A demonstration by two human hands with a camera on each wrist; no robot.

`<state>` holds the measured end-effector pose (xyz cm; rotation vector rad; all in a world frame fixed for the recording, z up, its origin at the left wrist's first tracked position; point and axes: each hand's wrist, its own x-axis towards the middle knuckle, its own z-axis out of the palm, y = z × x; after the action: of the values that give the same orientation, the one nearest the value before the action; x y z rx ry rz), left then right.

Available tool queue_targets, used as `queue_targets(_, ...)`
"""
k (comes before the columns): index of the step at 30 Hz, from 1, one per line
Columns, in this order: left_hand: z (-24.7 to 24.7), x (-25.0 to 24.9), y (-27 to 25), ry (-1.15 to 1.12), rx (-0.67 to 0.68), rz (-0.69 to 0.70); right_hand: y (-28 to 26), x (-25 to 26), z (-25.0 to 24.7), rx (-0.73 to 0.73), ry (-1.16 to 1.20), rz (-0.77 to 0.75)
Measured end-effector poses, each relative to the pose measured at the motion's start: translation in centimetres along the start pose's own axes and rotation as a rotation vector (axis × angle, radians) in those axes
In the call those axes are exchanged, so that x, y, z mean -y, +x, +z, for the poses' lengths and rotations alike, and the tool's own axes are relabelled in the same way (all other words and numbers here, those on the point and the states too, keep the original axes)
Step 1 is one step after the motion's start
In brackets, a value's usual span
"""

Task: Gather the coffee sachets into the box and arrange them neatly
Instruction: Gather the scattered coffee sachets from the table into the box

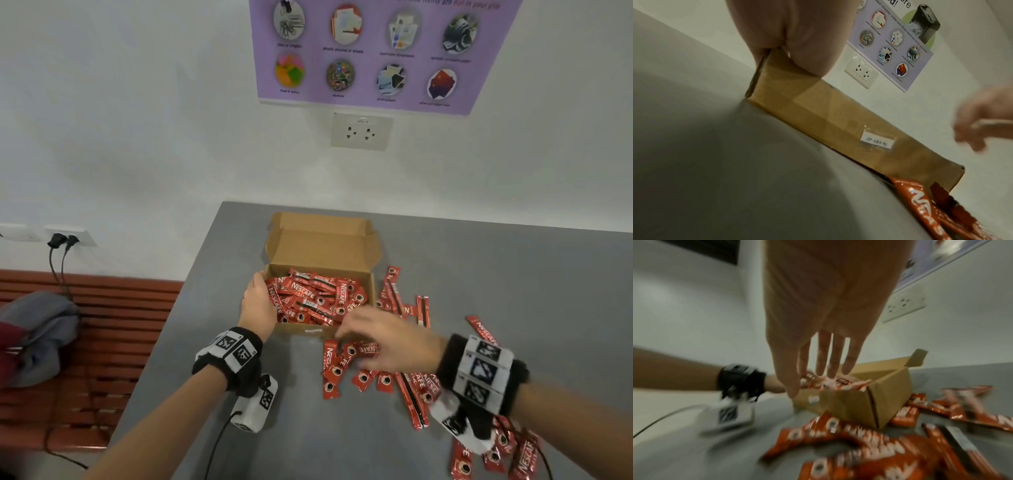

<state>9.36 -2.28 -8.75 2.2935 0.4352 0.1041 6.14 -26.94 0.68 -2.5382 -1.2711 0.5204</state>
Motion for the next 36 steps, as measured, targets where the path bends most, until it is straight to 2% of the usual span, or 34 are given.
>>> queue_targets(4,-0.2,-0.2,-0.1,0.003,0.012,-0.017,-0.3,0.2,2.2,0.236,-0.253,-0.146)
queue_targets(8,-0.3,-0.5,-0.2,0.005,0.019,-0.035,1.1,-0.2,3.0,0.353,-0.430,-0.117)
queue_targets(21,-0.6,-1.0,-0.6,0.034,0.021,-0.042,3.2,1.0,3.1,0.234,-0.300,-0.127)
queue_targets(26,-0.7,-1.1,-0.7,0.034,0.025,-0.037,3.7,1.1,2.4,0.112,-0.118,-0.087)
queue_targets(29,-0.7,-1.1,-0.7,0.031,0.027,-0.036,3.9,1.3,0.4,-0.041,0.039,-0.055)
queue_targets(34,-0.8,-1.0,-0.8,0.053,0.020,-0.009,5.4,1.0,-3.3,-0.359,0.109,0.056)
queue_targets(36,-0.7,-0.8,-0.7,0.060,0.005,0.026,6.2,0.7,-3.8,-0.407,0.126,0.118)
